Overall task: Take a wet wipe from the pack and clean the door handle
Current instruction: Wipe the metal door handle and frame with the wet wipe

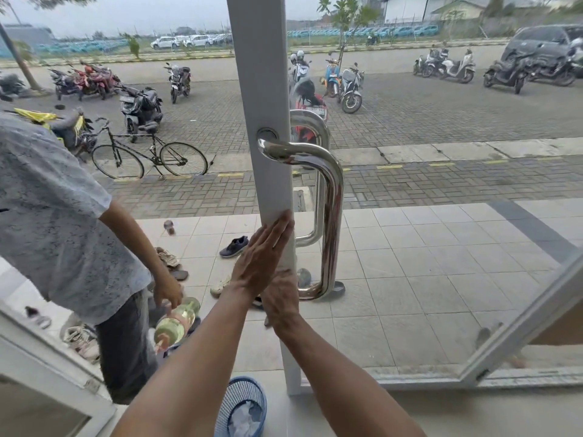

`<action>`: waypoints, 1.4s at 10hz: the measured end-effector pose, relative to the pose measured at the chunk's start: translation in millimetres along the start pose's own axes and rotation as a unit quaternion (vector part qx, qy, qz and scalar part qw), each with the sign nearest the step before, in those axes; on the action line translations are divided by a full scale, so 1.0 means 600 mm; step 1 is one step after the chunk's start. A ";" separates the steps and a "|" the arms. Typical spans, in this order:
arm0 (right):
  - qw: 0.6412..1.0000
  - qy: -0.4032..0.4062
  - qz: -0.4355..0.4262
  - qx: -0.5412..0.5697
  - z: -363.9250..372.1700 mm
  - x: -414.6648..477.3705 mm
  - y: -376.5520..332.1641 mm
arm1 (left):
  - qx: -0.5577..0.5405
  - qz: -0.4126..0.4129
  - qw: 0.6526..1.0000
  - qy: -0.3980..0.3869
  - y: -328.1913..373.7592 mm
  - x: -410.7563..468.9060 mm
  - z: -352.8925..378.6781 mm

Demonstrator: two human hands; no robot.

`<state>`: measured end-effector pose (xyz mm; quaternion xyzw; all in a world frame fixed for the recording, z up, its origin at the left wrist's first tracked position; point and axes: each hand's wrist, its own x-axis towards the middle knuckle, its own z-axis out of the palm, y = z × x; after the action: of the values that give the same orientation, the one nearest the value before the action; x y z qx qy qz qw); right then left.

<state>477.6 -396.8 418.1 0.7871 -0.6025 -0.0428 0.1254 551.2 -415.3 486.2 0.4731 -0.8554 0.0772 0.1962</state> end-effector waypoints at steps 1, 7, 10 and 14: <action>1.000 -0.016 0.015 -0.003 0.005 -0.005 0.011 | -0.006 -0.002 1.000 -0.012 0.000 -0.001 -0.005; 0.995 0.071 -0.002 -0.075 0.081 -0.039 0.032 | 0.017 -0.014 1.000 -0.015 0.002 -0.026 0.005; 0.936 0.064 -0.108 -0.330 0.094 -0.047 0.018 | 0.021 -0.030 0.999 -0.027 -0.009 -0.058 0.022; 0.810 -0.009 0.223 0.543 0.119 -0.108 -0.031 | 0.004 -0.080 0.997 -0.014 -0.034 -0.085 0.021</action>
<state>462.1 -340.4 338.9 0.5703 -0.6878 0.3134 -0.3216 589.3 -390.8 453.0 0.5420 -0.8172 0.0581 0.1874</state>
